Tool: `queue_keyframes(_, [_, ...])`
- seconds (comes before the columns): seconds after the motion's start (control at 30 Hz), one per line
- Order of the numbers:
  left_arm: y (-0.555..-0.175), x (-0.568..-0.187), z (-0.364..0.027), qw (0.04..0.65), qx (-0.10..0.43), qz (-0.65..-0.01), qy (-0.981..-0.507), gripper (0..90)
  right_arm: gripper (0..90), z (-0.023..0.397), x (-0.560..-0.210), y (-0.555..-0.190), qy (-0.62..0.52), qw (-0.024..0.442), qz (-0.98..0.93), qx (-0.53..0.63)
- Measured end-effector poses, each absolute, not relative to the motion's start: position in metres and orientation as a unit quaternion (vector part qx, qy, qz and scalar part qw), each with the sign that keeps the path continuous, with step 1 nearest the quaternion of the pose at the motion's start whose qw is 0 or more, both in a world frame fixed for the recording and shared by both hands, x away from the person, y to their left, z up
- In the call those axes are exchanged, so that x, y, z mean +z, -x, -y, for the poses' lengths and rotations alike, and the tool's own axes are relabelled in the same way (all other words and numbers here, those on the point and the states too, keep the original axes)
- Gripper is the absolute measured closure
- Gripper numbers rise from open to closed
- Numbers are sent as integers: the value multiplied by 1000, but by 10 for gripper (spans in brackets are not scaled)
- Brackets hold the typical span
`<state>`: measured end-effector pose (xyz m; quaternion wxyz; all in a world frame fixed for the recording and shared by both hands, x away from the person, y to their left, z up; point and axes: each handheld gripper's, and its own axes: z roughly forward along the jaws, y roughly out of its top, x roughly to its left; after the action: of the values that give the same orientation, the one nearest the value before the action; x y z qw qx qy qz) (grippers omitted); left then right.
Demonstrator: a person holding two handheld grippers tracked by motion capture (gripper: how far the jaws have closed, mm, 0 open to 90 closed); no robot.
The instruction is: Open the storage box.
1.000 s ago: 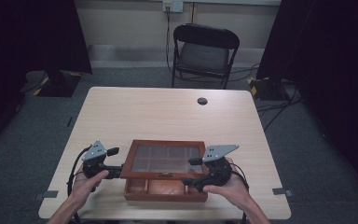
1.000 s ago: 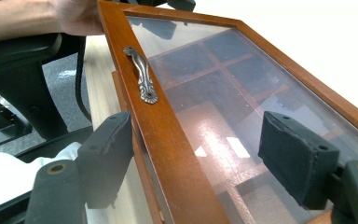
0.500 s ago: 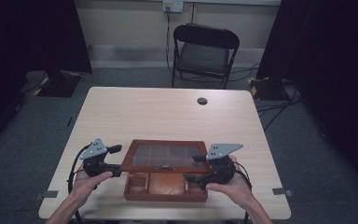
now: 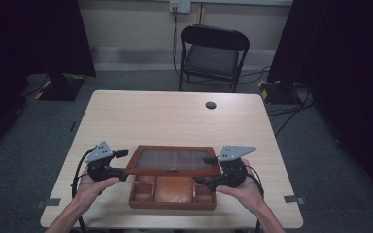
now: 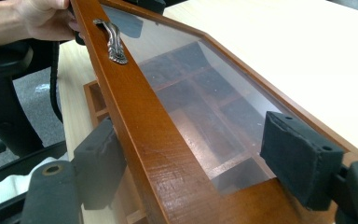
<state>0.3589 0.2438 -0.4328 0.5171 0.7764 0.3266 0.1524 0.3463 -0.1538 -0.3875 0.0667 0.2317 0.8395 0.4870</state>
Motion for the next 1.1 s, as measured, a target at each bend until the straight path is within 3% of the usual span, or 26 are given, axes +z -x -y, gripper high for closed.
queue_keyframes(0.4, [-368, -426, -242, 529, 124, -331, -771, 364, 288, 159, -381, -353, -245, 78, -828, 498])
queue_keyframes(0.97, [-383, -421, -236, 540, 105, -352, -757, 351, 376, 164, -374, -370, -264, 75, -808, 521])
queue_keyframes(1.1, [-385, -420, -238, 539, 104, -353, -758, 388, 390, 164, -372, -374, -265, 74, -806, 524])
